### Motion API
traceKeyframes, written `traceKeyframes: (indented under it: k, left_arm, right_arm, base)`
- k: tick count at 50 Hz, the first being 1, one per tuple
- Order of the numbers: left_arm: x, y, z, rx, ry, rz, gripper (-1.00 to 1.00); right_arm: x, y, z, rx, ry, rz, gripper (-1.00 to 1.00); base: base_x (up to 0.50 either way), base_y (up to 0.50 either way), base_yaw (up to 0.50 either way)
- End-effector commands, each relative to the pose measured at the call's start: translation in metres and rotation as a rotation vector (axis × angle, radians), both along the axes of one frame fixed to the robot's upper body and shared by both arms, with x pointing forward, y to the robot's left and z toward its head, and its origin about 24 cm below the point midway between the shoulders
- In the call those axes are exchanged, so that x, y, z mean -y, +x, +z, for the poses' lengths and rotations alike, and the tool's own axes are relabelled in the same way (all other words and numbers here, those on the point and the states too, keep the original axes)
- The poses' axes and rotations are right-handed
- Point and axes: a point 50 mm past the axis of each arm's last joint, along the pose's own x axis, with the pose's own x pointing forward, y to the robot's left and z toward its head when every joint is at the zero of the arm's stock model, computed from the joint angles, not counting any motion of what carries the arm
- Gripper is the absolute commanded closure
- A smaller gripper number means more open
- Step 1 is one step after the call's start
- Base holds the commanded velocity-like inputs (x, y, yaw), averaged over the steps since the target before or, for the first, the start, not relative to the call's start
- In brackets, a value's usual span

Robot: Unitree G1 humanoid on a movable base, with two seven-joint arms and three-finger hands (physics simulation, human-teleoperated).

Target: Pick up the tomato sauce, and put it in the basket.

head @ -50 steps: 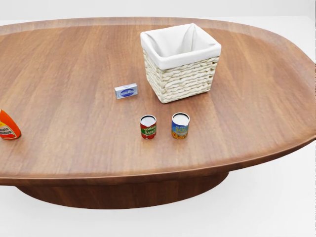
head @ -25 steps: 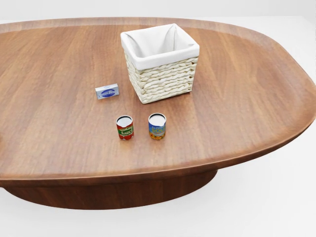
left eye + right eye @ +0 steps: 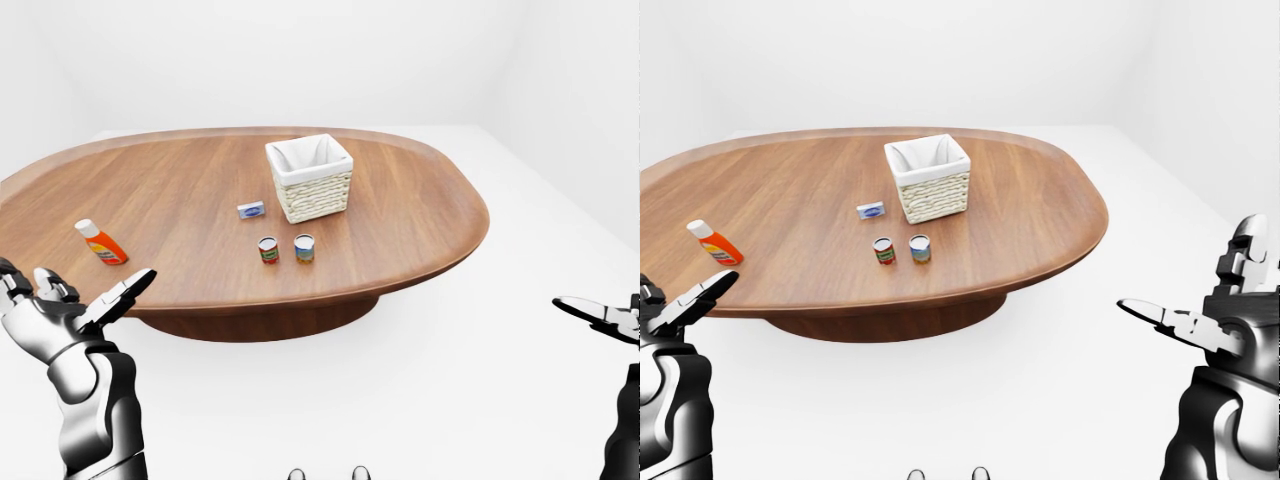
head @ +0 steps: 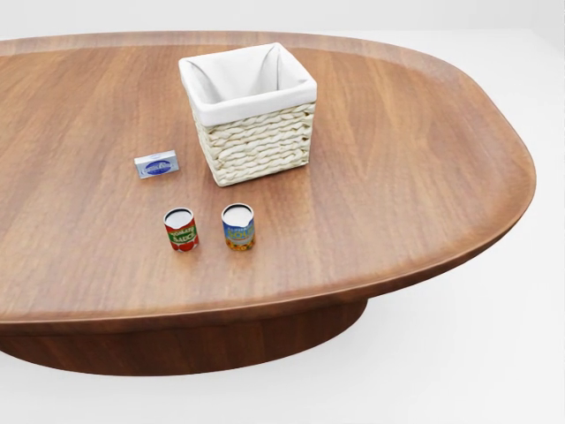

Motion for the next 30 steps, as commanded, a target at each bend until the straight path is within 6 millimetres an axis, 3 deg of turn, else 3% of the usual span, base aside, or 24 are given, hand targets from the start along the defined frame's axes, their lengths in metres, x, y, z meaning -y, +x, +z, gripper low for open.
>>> traceKeyframes:
  k: [1,9,30]
  left_arm:
    - [0.0001,0.0004,-0.0007,-0.004,0.002,-0.002,-1.0]
    - [0.0004,-0.0002,0.0003,-0.003,0.002,0.0,-1.0]
    - [0.0008,-0.0004,-0.0001,-0.005,0.003,-0.001,-1.0]
  right_arm:
    - [-0.002,0.0026,-0.0023,-0.019,-0.011,-0.001,-1.0]
    - [-0.0028,0.0034,-0.0003,-0.017,-0.024,-0.002,-1.0]
    - [-0.0027,0.0047,-0.0027,-0.026,-0.019,0.002,-1.0]
  base:
    - [0.0,0.0,0.0]
    - [0.03,0.0,0.0]
    - [0.4,0.0,0.0]
